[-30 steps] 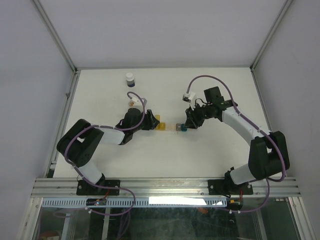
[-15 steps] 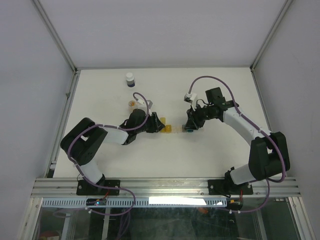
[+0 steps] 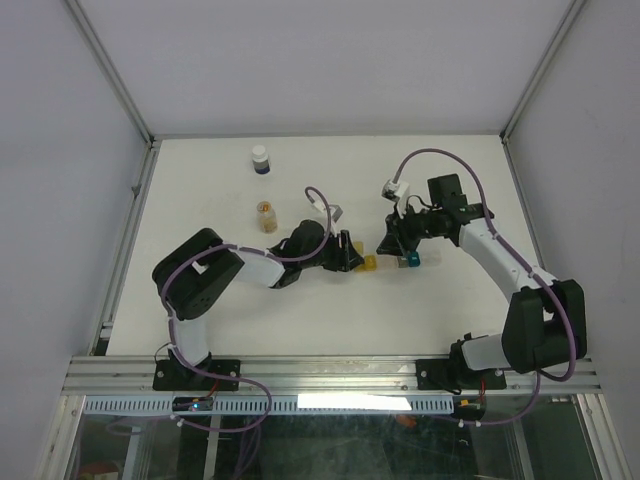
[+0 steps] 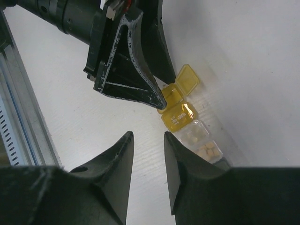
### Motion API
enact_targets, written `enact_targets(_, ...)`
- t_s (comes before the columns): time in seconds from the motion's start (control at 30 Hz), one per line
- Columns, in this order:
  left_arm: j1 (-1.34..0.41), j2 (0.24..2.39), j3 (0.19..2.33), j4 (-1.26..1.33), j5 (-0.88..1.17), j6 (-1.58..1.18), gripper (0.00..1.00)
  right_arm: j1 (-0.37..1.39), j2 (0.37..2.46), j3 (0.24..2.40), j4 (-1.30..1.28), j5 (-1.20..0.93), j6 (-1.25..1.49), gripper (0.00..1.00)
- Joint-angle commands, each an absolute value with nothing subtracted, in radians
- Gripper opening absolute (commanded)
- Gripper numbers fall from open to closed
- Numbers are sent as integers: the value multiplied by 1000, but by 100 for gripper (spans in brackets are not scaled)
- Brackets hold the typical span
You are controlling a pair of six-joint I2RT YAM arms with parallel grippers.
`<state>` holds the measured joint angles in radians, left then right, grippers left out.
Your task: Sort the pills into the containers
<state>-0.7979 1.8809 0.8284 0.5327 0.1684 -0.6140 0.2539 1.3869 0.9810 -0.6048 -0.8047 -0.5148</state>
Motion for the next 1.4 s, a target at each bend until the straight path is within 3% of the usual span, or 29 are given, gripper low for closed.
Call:
enact_targets(0.0,-795,1780,805,594,150,-571,54,224,1322,980,-601,-871,-545,36)
enact_targets(0.13,-748,1693,755,606,142,-494,66,213,1296,980,-607,-877,-558,36)
enact_targets(0.33,-634,1576,730,614,163,-425,71,202,1246,970,-600,-891,-566,37)
enact_targets(0.53,-582,1457,717,569,10,-335,91,197,1207,961,-591,-909,-569,37)
enact_targets(0.6,-568,1409,708,541,-43,-323,99,196,1204,958,-592,-917,-572,43)
enact_targets(0.8,-546,1300,692,441,-221,-291,99,196,1223,957,-615,-967,-590,53)
enact_targets(0.93,-486,1285,716,341,-235,-281,99,196,1224,956,-620,-975,-598,57)
enact_targets(1.23,-381,1505,912,79,-326,-289,98,196,1229,954,-624,-983,-599,58)
enact_targets(1.37,-378,1604,991,17,-319,-275,85,196,1239,957,-628,-985,-601,58)
